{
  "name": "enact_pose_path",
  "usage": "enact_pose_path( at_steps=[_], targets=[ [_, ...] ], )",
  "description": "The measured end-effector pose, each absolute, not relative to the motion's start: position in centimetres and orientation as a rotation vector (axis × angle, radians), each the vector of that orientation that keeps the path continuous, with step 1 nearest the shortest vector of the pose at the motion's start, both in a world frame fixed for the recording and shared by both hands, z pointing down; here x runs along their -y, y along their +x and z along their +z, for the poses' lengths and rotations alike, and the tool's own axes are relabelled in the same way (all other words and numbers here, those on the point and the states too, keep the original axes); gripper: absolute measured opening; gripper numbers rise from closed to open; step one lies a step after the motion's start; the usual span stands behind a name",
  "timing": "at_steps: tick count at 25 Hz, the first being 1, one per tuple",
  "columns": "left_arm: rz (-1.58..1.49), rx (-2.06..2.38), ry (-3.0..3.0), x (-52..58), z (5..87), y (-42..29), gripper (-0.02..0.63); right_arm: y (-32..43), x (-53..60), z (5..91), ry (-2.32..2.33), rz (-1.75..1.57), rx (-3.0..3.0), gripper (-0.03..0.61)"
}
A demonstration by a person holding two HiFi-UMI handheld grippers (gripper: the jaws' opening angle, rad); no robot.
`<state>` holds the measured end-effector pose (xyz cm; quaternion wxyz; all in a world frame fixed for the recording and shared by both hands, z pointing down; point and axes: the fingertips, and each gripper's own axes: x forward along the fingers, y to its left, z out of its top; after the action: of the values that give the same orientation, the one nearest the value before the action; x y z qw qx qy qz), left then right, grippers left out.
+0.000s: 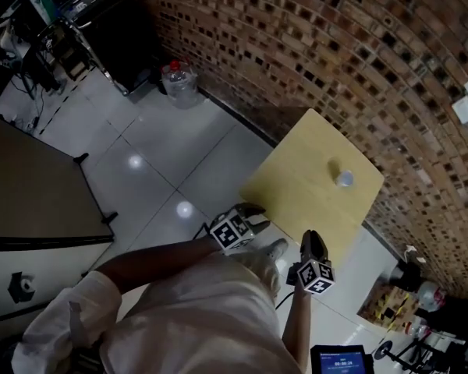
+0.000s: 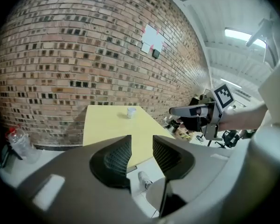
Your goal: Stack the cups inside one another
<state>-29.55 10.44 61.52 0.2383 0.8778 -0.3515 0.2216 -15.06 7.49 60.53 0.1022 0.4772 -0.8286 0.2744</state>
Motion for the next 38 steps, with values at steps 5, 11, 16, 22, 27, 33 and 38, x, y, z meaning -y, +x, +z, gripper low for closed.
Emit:
enact_pose_path(
  at_steps=[5,11,16,22,27,33,38],
  targets=[
    [0.622,0.813,2.492,-12.3,62.2,-25.8,0.161,-12.6,-10.4,60.6,1.539,0.854,2.409,0.066],
    [0.657,0.659,2.628,-15.0,62.1,-21.2,0.163,-7.7,-13.9,59.1,1.66,0.857,2.419,0.072],
    [0.606,0.608,2.651,-15.1,58.6,-17.4,0.163,-4.2,-13.8,53.7,1.714,0.769,2.506,0.087],
    [0.51,0.695,2.628,-18.7,54.8,-15.2,0.163,-3.9,-17.7,45.4,1.692,0.585,2.619,0.113],
    [0.431,0.803,2.543,-20.8,54.2,-15.4,0.16,-5.0,-21.7,43.7,1.572,0.421,2.668,0.115],
    [0.471,0.872,2.468,-24.8,56.8,-16.9,0.155,-4.9,-25.6,47.4,1.523,0.475,2.623,0.114],
    [0.49,0.902,2.429,-27.5,57.8,-18.2,0.152,-5.4,-28.5,49.0,1.494,0.515,2.568,0.097]
  ],
)
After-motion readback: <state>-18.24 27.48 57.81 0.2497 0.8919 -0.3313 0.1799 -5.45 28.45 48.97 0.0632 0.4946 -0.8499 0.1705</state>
